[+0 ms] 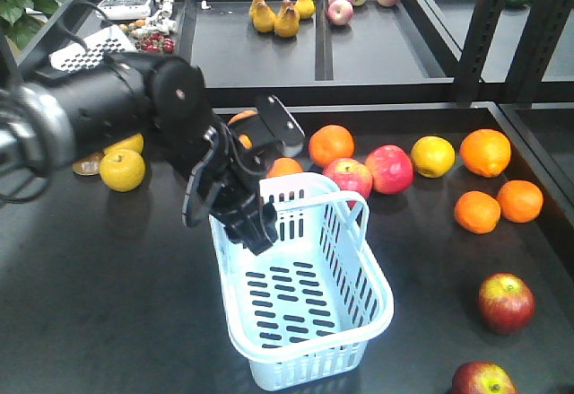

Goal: Pick three apples into basket with both arms
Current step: 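Lower the light-blue basket onto the table with the left gripper, then open the left gripper and lift it away from the basket handle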

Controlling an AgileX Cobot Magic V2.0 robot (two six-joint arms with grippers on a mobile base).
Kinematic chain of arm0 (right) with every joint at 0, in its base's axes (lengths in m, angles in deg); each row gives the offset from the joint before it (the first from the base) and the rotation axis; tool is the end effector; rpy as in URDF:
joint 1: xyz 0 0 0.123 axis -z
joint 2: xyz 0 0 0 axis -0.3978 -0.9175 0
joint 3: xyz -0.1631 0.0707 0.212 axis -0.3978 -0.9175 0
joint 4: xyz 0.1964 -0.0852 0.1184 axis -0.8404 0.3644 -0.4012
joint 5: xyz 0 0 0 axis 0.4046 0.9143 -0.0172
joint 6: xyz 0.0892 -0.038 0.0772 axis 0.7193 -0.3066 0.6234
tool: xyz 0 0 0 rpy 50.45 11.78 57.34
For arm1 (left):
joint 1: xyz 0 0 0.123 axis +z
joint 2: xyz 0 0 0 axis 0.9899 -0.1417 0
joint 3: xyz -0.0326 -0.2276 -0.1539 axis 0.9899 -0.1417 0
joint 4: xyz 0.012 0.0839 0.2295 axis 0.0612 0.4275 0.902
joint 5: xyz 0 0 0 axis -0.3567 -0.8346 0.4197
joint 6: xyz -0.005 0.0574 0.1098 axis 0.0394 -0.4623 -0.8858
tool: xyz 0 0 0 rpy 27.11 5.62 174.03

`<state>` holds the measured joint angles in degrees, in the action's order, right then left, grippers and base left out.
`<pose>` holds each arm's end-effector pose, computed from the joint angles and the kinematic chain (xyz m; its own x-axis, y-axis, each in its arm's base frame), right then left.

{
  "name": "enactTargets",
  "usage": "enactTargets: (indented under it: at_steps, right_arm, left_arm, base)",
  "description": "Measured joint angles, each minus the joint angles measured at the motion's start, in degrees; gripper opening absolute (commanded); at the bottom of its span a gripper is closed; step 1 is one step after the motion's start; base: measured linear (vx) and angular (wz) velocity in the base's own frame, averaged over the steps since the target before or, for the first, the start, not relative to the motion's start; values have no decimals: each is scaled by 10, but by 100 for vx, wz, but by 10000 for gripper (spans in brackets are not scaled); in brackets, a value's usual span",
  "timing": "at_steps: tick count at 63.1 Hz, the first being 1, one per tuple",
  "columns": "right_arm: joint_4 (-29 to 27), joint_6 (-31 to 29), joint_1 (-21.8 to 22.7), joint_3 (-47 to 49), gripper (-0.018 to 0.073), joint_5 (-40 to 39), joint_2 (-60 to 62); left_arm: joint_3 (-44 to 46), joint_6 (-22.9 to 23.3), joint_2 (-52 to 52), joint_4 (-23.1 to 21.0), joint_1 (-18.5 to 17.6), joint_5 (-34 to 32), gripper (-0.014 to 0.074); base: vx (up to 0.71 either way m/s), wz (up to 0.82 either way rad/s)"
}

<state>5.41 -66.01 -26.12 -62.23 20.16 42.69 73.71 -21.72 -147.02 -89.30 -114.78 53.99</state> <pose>0.0908 0.0029 0.1958 -0.0214 0.0628 -0.9978 -0.0351 0.9974 0.0635 0.3209 -0.2364 0.2488 -0.4067 0.8168 -0.4092 0.8919 0.4520 0.0158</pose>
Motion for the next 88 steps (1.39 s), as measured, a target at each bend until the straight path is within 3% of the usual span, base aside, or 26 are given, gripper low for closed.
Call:
enactTargets:
  at_steps: [15, 24, 34, 44, 59, 67, 74, 88]
  right_arm:
    - [0, 0, 0, 0, -4, 0, 0]
    - [0, 0, 0, 0, -4, 0, 0]
    - [0, 0, 0, 0, -4, 0, 0]
    - [0, 0, 0, 0, -4, 0, 0]
    - [0, 0, 0, 0, -4, -1, 0]
    - [0, 6, 0, 0, -4, -4, 0]
    - [-15, 45, 0, 0, -4, -35, 0]
    - [-48, 131, 0, 3, -4, -142, 0]
  left_arm:
    - [0, 80, 112, -5, 0, 40, 161]
    - [-20, 94, 200, -32, 0, 43, -10]
    - [-114, 95, 306, -43, 0, 15, -8]
    - [-276, 95, 416, -68, 0, -85, -8]
    - [-581, 86, 574, -190, 0, -266, -6]
    - [-695, 82, 629, -242, 0, -316, -6]
    - [-738, 81, 668, -267, 0, -330, -6]
    - [-742, 81, 687, -276, 0, -347, -6]
  base:
    - [0, 0]
    - [0, 0]
    - [0, 0]
    - [0, 0]
    - [0, 0]
    - [0, 0]
    - [0, 0]
    - [0, 0]
